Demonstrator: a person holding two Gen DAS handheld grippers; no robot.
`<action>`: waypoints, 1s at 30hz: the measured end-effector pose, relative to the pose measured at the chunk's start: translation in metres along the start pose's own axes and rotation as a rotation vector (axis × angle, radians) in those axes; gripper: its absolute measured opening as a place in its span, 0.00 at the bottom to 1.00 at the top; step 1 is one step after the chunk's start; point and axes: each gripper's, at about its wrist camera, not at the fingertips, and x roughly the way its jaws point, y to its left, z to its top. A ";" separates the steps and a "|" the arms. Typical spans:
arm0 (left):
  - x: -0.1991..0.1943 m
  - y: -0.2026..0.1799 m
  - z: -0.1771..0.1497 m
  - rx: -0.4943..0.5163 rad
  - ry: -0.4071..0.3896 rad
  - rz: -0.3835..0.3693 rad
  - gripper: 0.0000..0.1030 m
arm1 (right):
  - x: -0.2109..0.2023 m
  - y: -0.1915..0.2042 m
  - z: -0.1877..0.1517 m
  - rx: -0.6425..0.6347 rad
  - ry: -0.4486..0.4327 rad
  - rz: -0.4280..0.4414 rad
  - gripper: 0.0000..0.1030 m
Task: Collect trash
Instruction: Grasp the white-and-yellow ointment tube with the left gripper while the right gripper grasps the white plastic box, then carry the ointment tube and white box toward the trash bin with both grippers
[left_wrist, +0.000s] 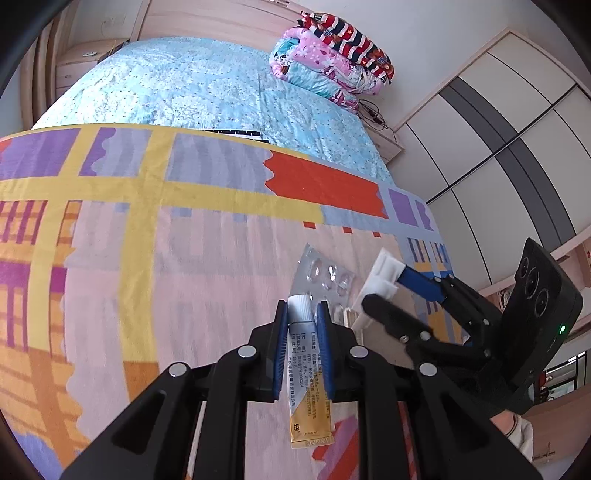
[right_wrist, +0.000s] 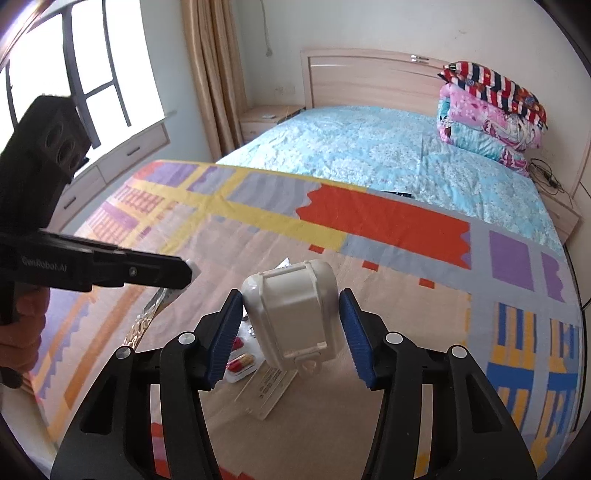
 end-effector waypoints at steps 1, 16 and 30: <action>-0.004 -0.001 -0.002 0.005 -0.005 -0.001 0.15 | -0.004 0.001 -0.001 0.004 -0.005 -0.003 0.52; -0.053 -0.023 -0.044 0.069 -0.060 -0.017 0.15 | -0.071 0.026 -0.035 -0.018 -0.054 -0.026 0.52; -0.097 -0.042 -0.120 0.162 -0.093 -0.043 0.15 | -0.146 0.068 -0.084 -0.099 -0.109 -0.053 0.52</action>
